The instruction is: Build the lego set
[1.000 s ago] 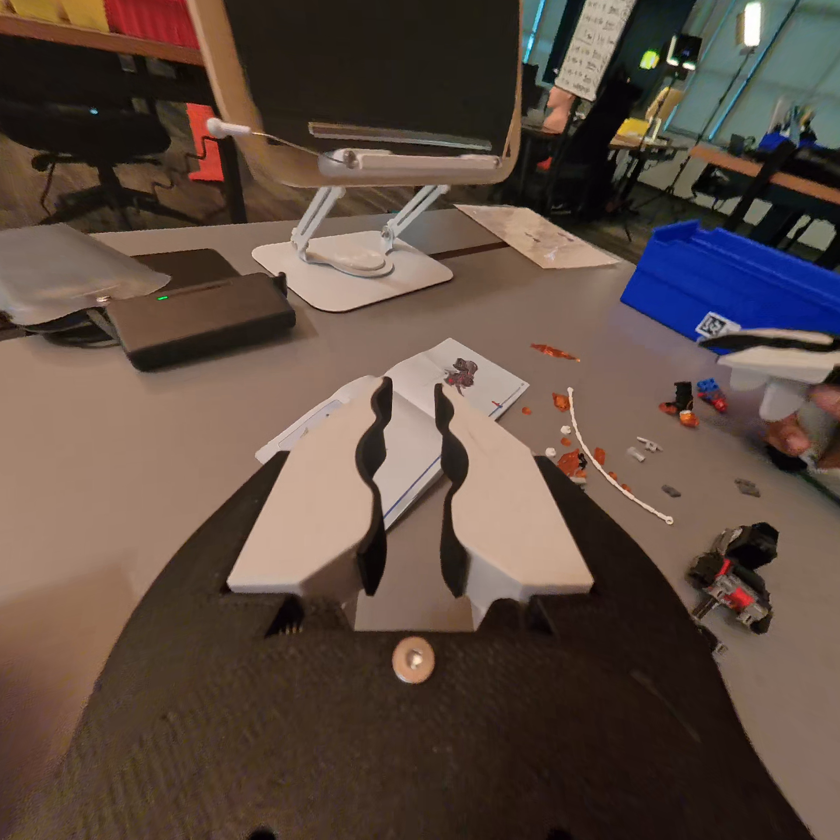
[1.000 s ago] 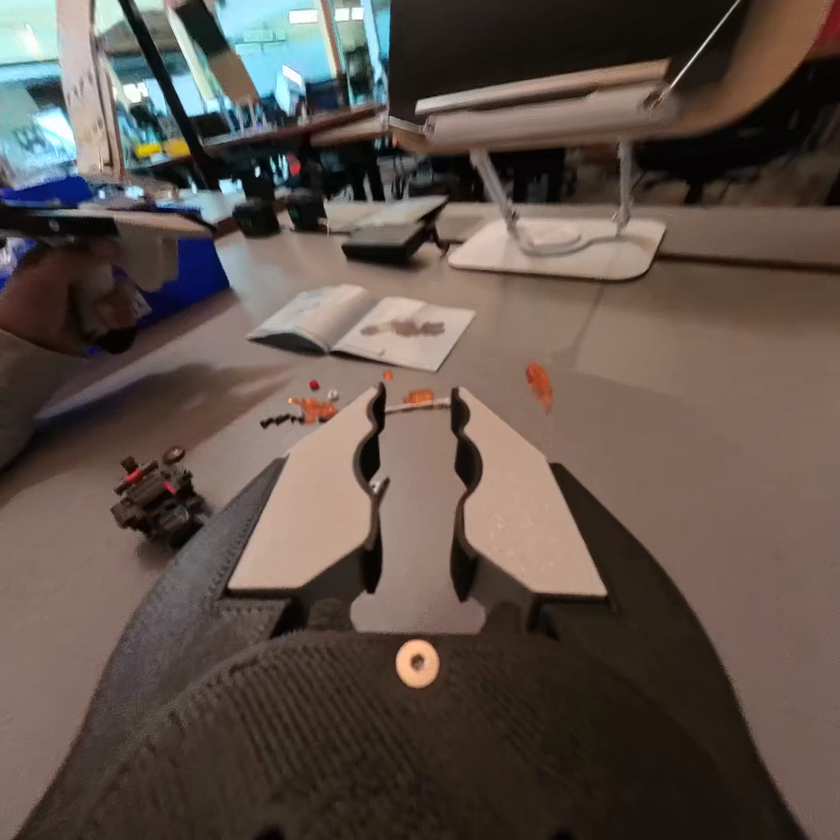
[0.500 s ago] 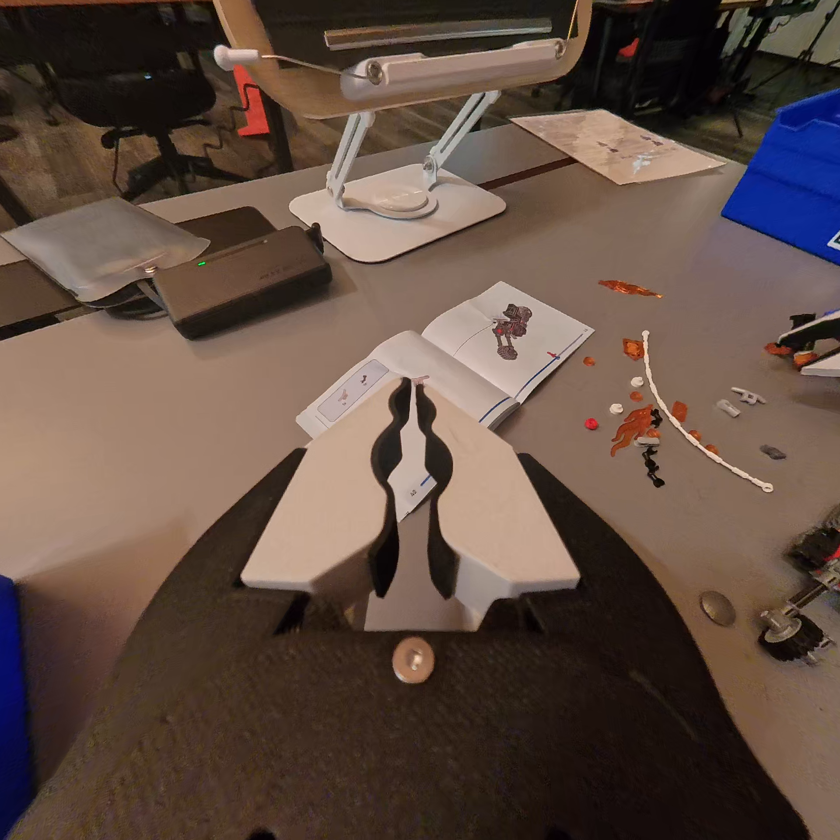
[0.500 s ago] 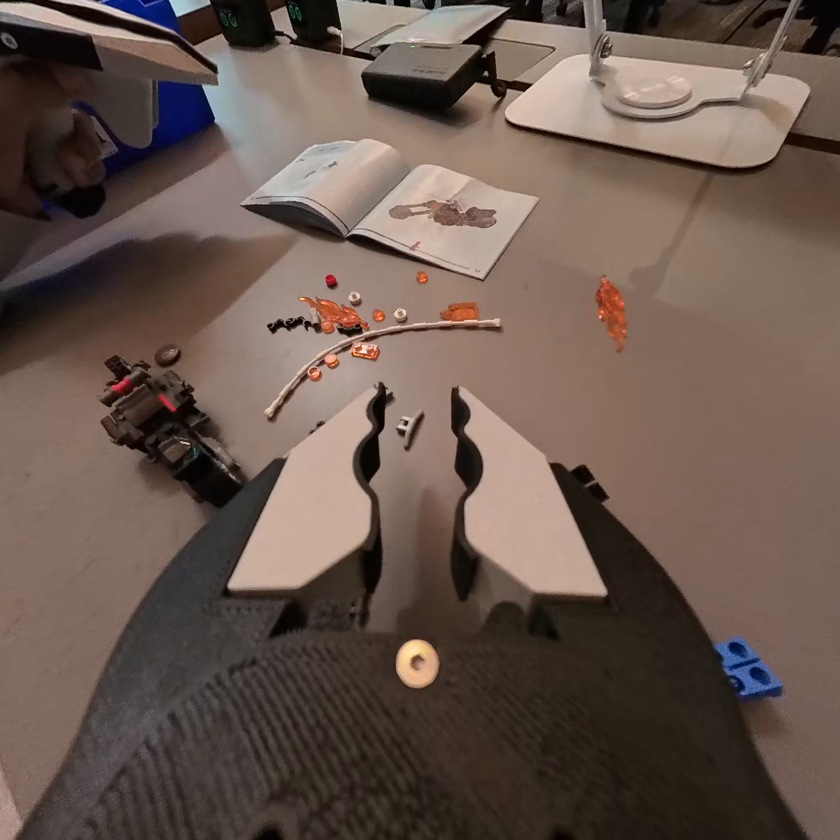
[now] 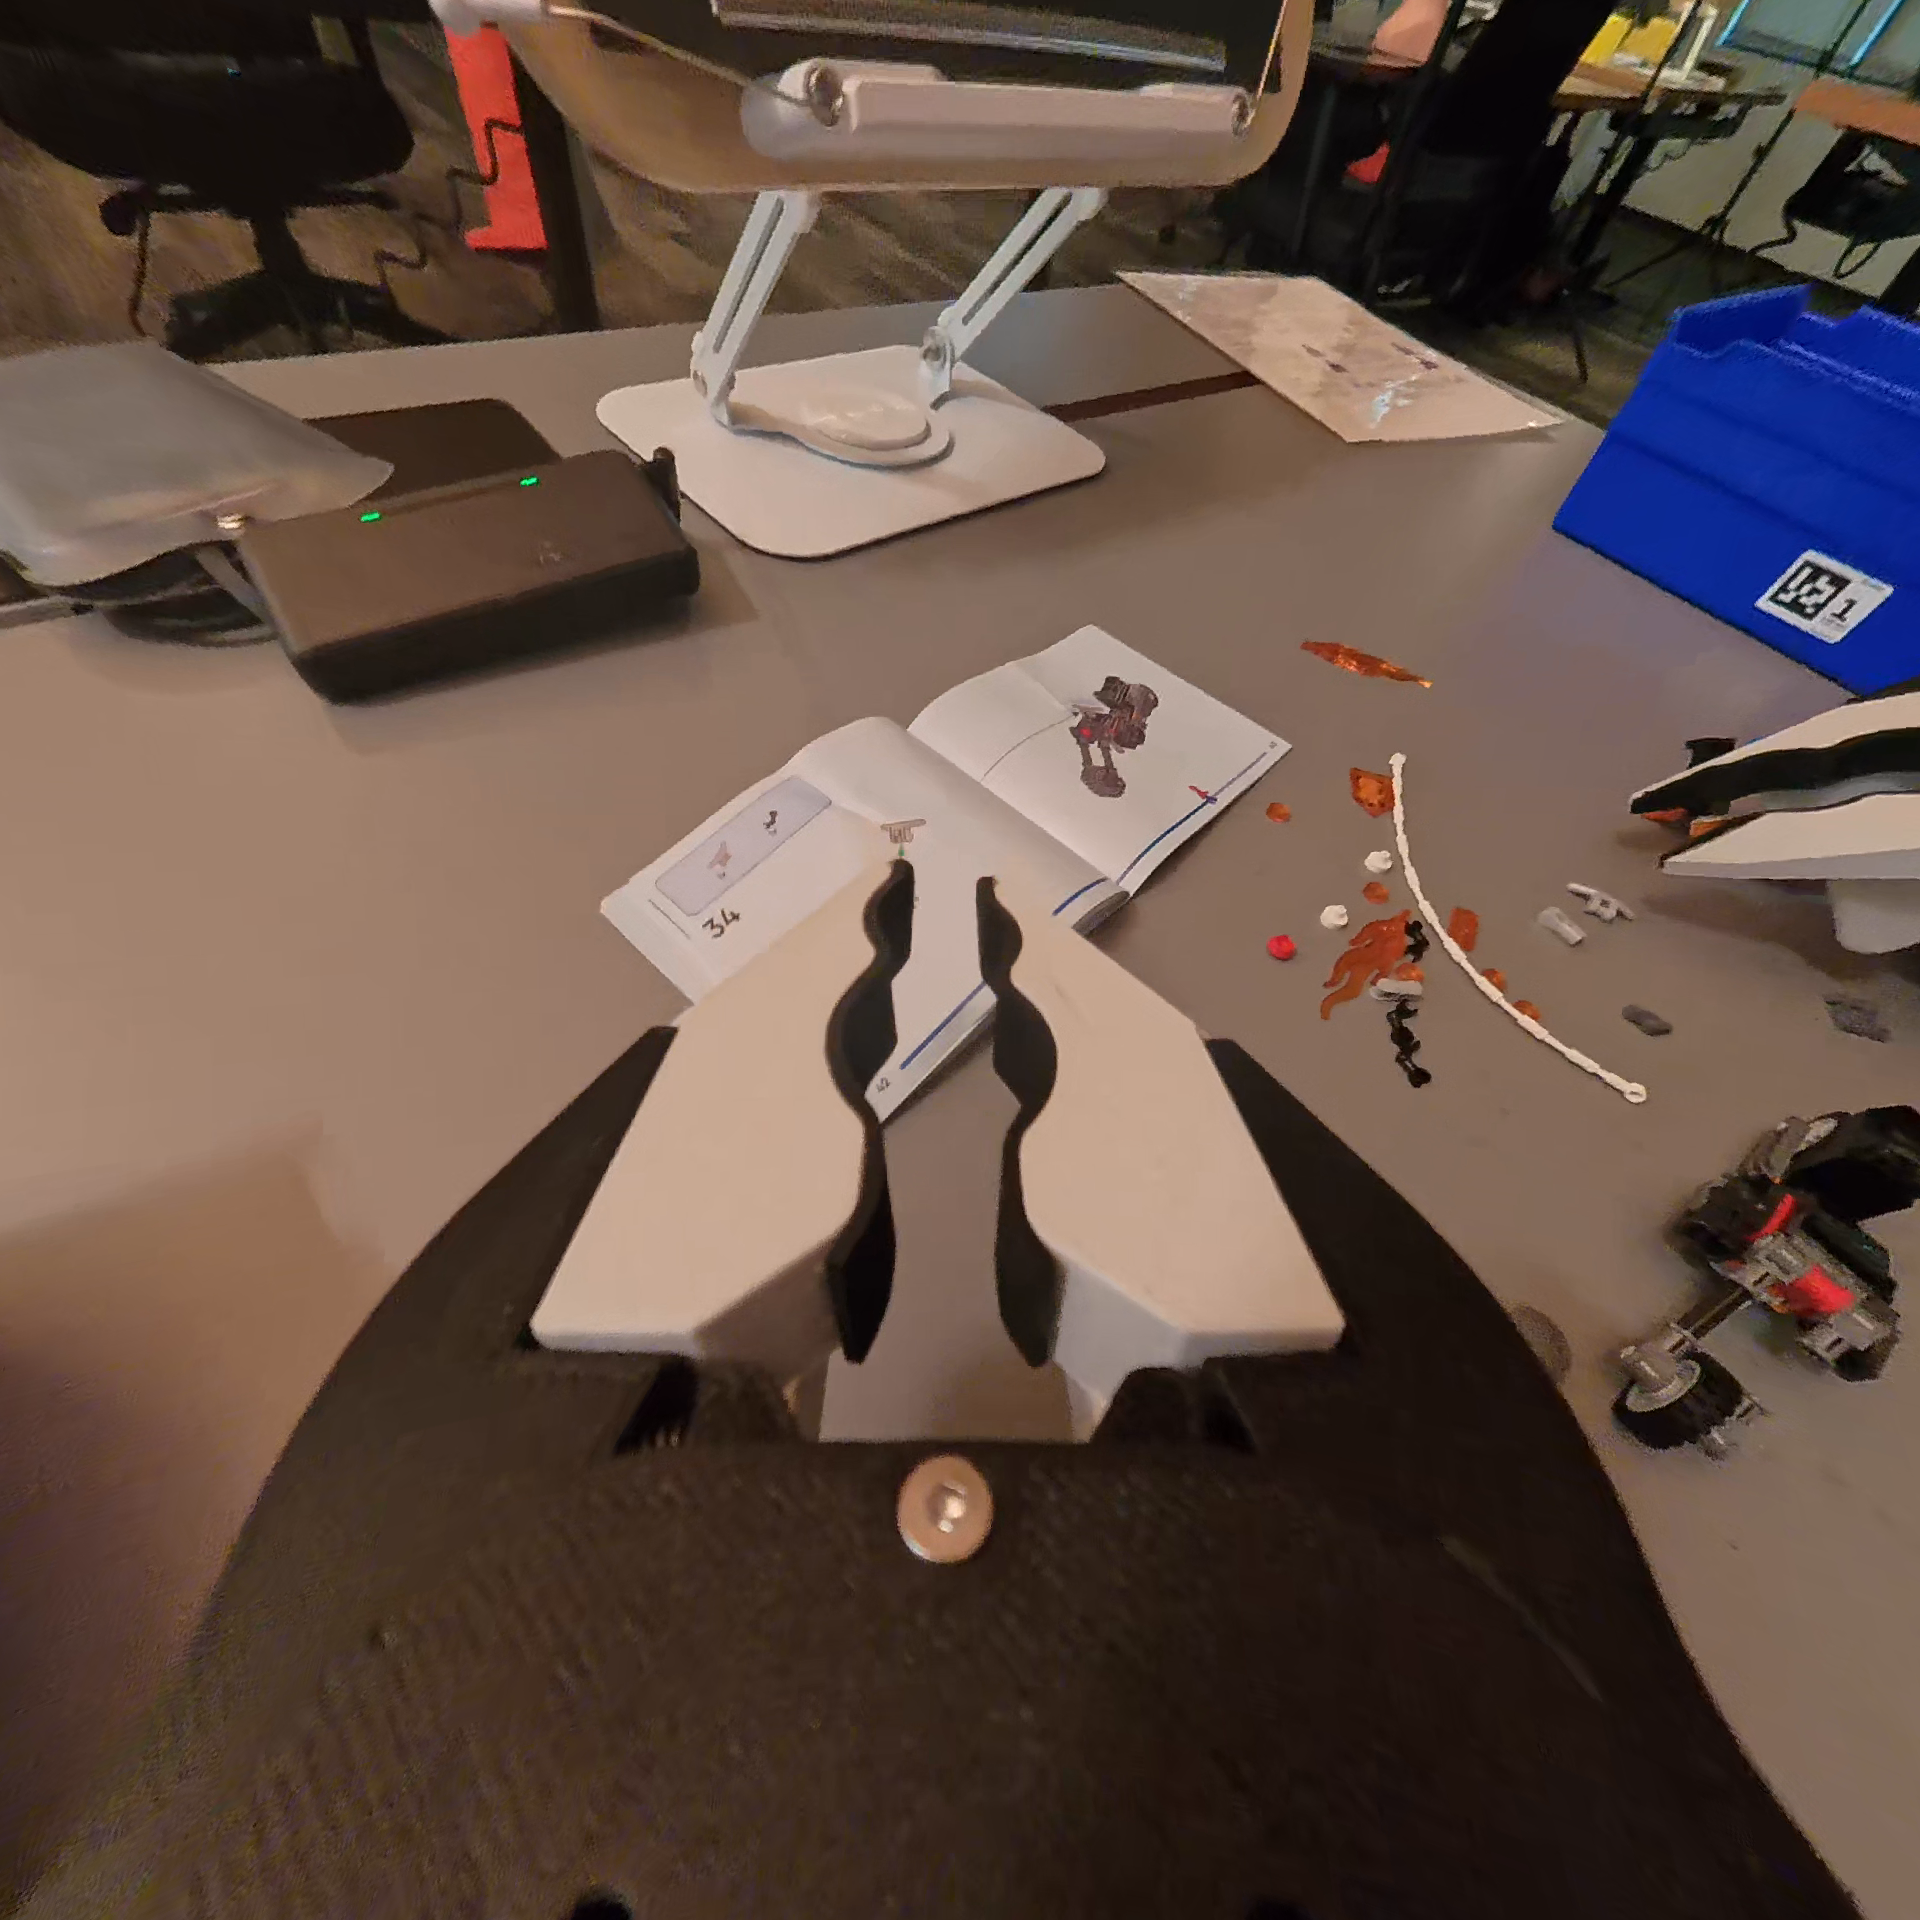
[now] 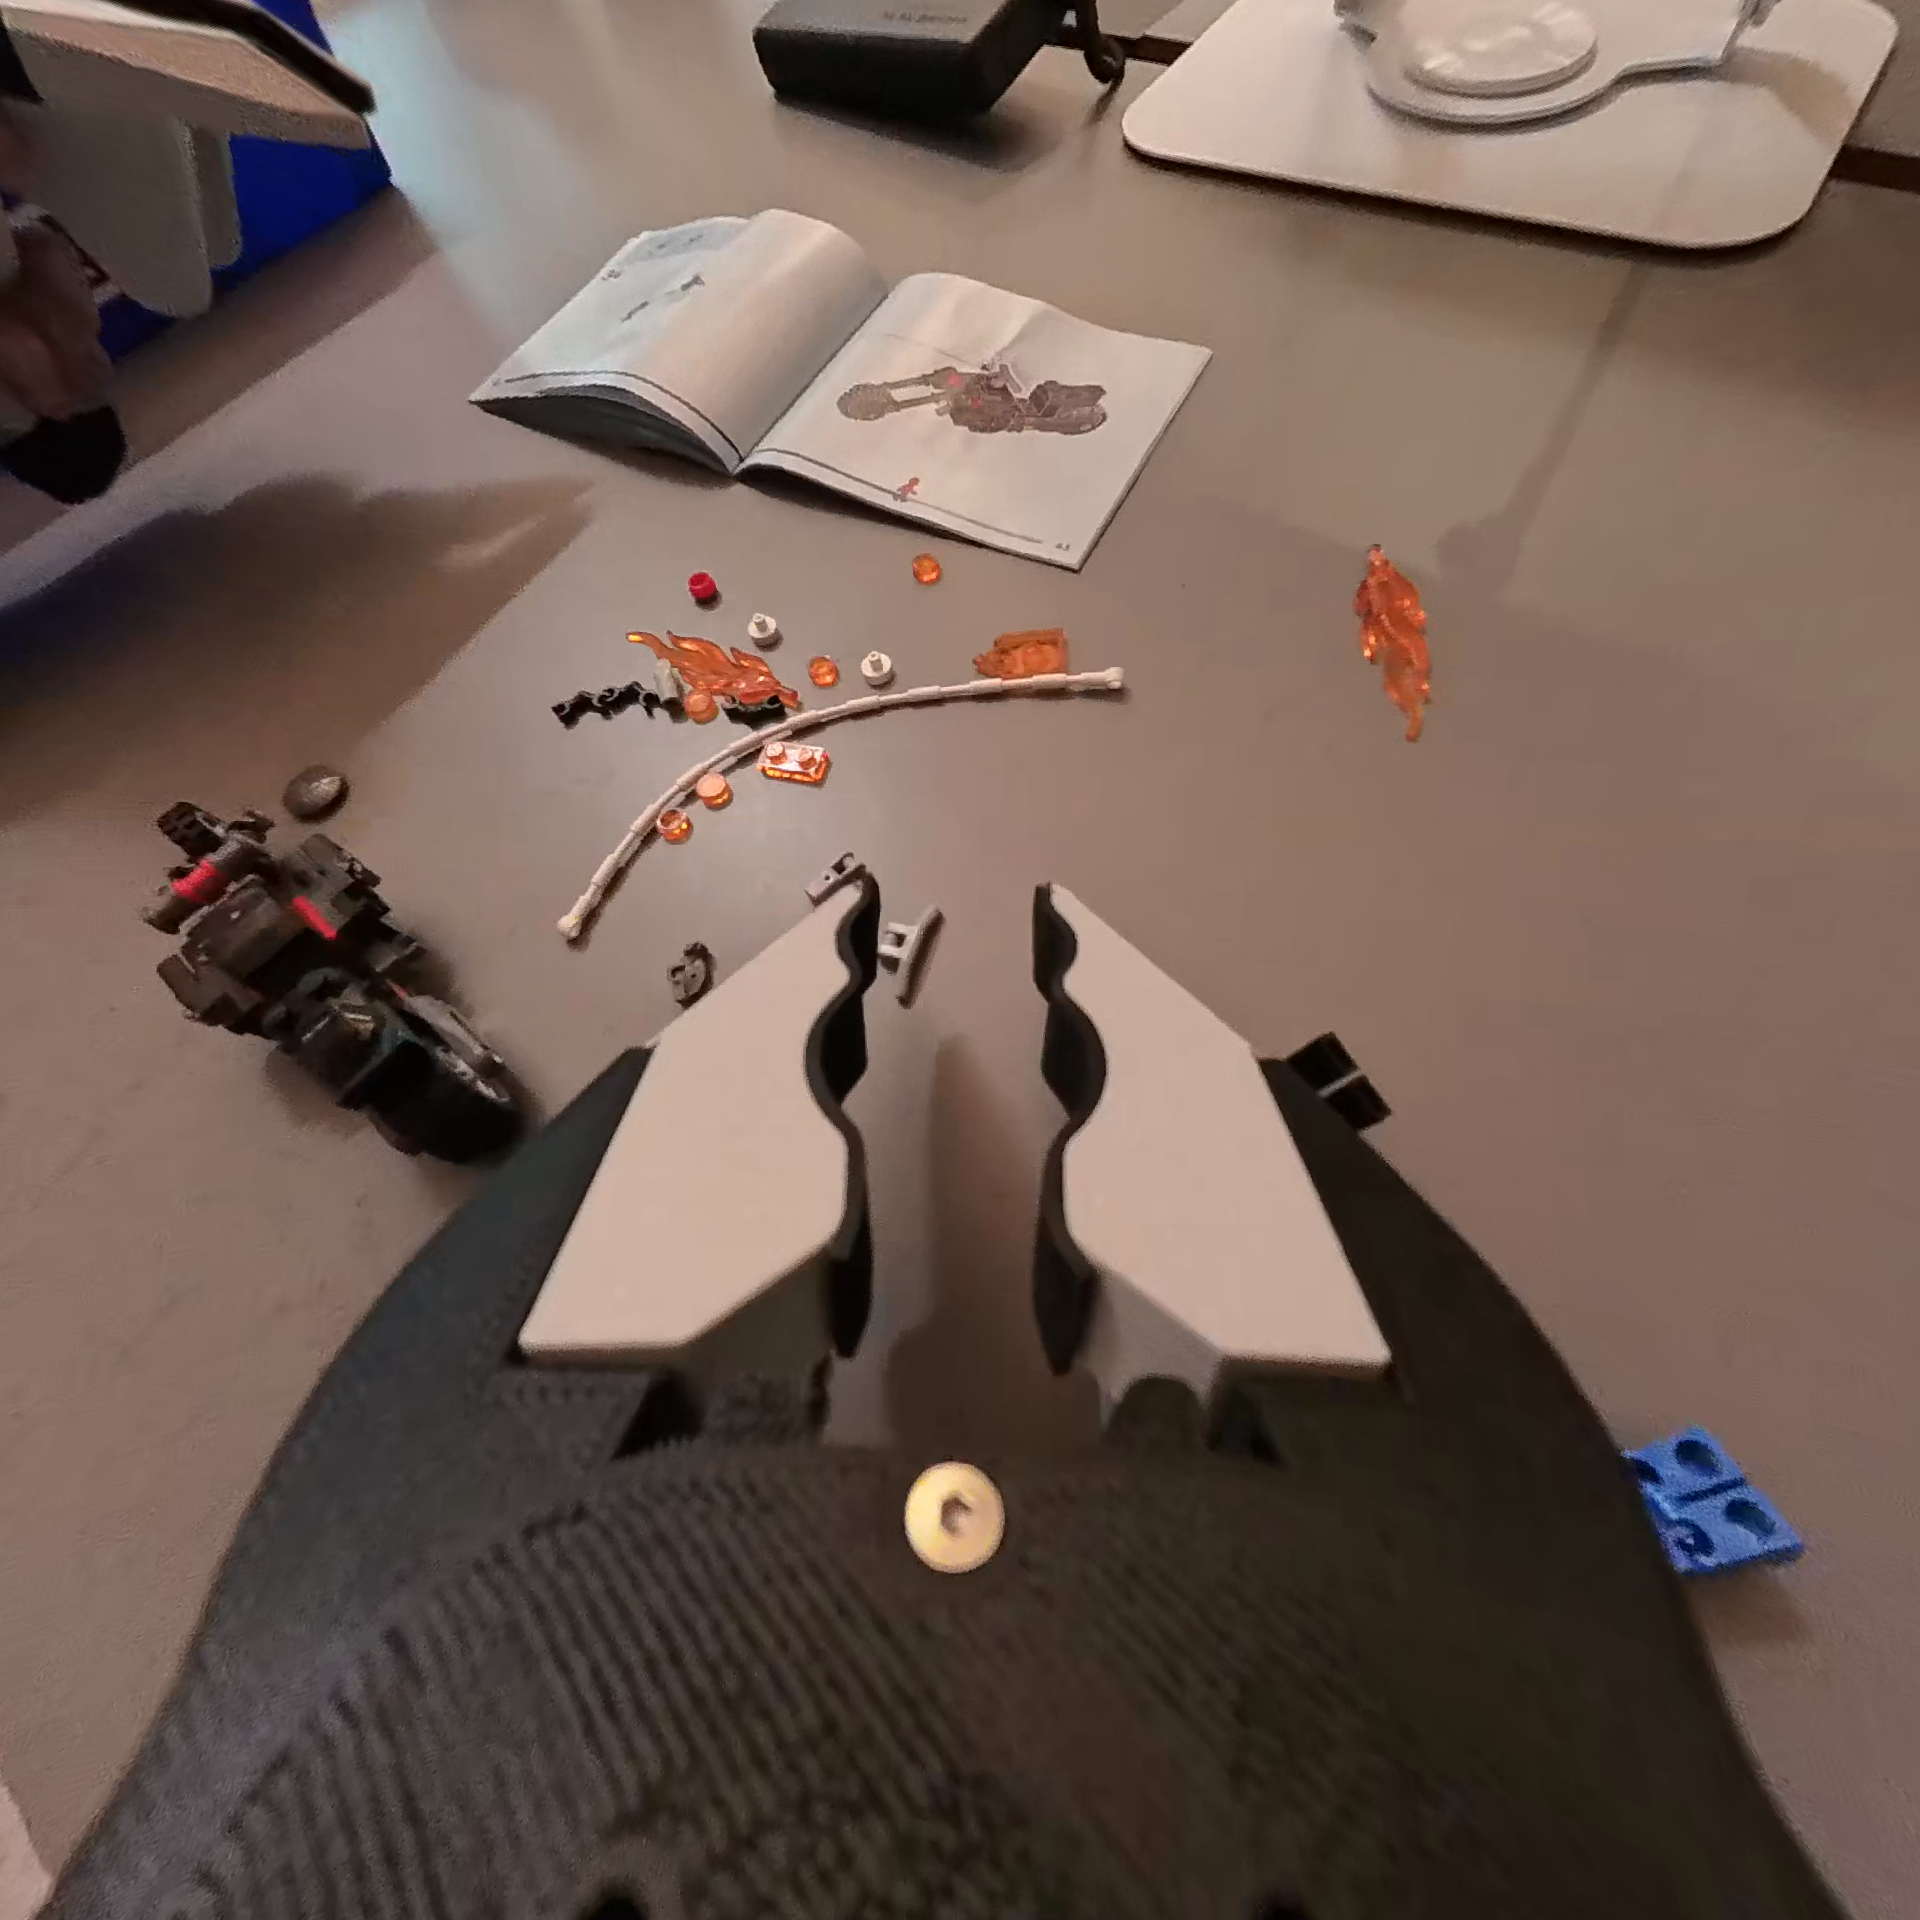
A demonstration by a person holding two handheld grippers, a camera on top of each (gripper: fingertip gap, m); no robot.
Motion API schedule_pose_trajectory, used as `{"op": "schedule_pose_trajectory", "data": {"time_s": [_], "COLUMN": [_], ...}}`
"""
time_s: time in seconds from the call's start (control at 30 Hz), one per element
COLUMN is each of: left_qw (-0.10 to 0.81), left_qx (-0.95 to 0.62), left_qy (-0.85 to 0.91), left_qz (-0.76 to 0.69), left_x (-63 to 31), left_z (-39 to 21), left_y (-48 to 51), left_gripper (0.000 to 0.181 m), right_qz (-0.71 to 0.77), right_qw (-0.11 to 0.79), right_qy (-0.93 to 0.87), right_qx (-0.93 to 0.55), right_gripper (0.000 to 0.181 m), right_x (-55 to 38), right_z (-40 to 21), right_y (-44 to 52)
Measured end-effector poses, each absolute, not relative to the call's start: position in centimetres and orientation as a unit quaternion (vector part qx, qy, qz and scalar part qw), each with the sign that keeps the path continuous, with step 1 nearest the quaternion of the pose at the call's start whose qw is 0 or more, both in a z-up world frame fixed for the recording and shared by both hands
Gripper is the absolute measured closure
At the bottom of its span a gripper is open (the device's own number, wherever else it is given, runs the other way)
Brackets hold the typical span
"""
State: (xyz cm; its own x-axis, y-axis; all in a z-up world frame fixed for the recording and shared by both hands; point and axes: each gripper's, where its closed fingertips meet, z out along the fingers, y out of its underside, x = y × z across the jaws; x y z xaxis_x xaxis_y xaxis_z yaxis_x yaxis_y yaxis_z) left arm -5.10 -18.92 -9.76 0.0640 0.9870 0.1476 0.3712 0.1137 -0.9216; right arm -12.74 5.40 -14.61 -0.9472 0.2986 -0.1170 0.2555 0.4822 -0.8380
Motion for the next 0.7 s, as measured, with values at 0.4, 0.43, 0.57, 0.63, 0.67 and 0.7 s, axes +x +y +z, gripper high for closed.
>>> {"op": "schedule_pose_trajectory", "data": {"time_s": [0.4,0.43,0.57,0.63,0.67,0.7], "left_qw": [0.455,0.451,0.435,0.430,0.429,0.429], "left_qx": [-0.562,-0.566,-0.580,-0.585,-0.586,-0.588], "left_qy": [-0.615,-0.616,-0.617,-0.616,-0.615,-0.614], "left_qz": [0.315,0.311,0.308,0.307,0.306,0.304], "left_x": [-5.2,-5.2,-5.3,-5.3,-5.3,-5.3], "left_z": [-10.7,-11.0,-11.7,-11.8,-11.9,-11.9], "left_y": [-20.1,-20.0,-19.8,-19.6,-19.5,-19.4], "left_gripper": [0.169,0.169,0.169,0.169,0.169,0.169], "right_qz": [0.503,0.505,0.512,0.513,0.513,0.514], "right_qw": [-0.028,-0.034,-0.043,-0.044,-0.044,-0.045], "right_qy": [-0.849,-0.847,-0.842,-0.841,-0.841,-0.840], "right_qx": [-0.163,-0.164,-0.165,-0.166,-0.167,-0.168], "right_gripper": [0.156,0.156,0.156,0.156,0.156,0.156], "right_x": [-12.8,-12.8,-12.9,-13.0,-13.0,-13.1], "right_z": [-14.0,-13.9,-13.7,-13.6,-13.6,-13.6], "right_y": [4.8,4.7,4.6,4.5,4.5,4.5]}}
